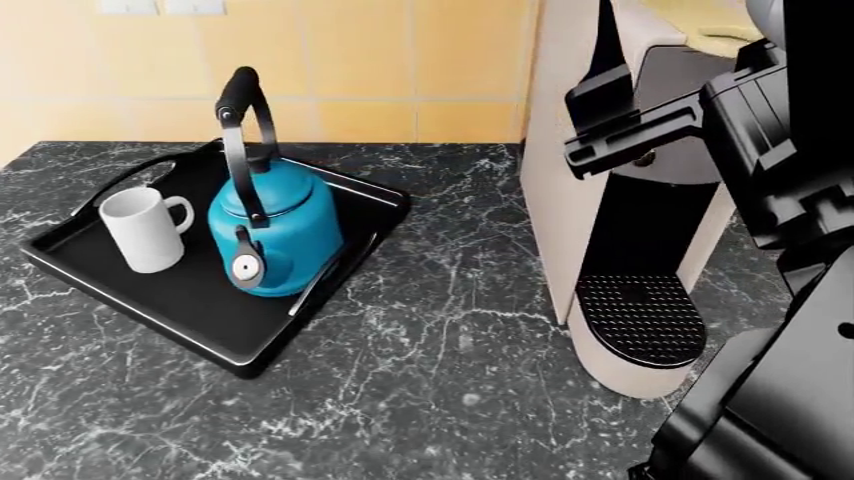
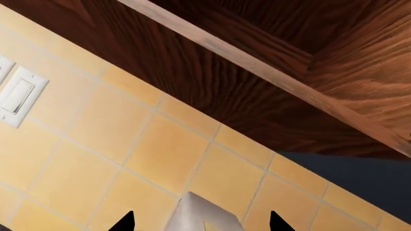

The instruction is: Pick the kettle from the counter and place it on the tray. Then pick the mug from the cabinet and place it on the tray. Then close the cabinet doors.

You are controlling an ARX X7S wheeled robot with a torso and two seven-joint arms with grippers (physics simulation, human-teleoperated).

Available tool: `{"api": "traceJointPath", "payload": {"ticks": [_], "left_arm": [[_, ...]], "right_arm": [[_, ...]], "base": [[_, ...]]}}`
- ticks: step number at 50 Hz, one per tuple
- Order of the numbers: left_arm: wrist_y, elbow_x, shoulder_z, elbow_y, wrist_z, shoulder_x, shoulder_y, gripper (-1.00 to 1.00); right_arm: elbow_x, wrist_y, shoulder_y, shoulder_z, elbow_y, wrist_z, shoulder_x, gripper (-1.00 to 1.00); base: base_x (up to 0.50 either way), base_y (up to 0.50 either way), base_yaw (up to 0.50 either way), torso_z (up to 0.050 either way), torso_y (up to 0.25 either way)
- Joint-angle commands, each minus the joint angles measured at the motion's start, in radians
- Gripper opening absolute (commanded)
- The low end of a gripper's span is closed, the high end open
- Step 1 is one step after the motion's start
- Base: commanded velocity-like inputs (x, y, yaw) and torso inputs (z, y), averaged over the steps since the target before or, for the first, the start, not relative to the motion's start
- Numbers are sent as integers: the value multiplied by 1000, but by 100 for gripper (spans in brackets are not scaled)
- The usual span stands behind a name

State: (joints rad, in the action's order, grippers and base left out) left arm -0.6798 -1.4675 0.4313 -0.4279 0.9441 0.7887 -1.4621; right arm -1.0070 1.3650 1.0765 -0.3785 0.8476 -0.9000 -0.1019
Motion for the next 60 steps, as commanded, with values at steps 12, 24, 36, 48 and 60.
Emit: {"api": "traceJointPath", "payload": {"ticks": [12, 24, 36, 48, 60], "left_arm": [[-3, -6, -2, 3, 1, -1, -11, 100], [-6, -10, -1, 0, 6, -2, -15, 100], [-1, -4, 2, -3, -2, 1, 4, 100], [18, 16, 15, -12, -20, 7, 81, 100], [12, 7, 9, -5, -15, 8, 58, 100]], "right_arm": [[-20, 25, 22, -23, 1, -16, -7, 100], [-23, 26, 15, -22, 9, -16, -8, 100], [-10, 14, 6, -11, 8, -6, -4, 100], [-5, 11, 1, -8, 9, -2, -4, 100], [-6, 14, 4, -11, 10, -3, -5, 100]], "base": [[2, -163, 0, 0, 0], [2, -161, 0, 0, 0], [2, -159, 0, 0, 0], [2, -151, 0, 0, 0], [2, -142, 0, 0, 0]]}}
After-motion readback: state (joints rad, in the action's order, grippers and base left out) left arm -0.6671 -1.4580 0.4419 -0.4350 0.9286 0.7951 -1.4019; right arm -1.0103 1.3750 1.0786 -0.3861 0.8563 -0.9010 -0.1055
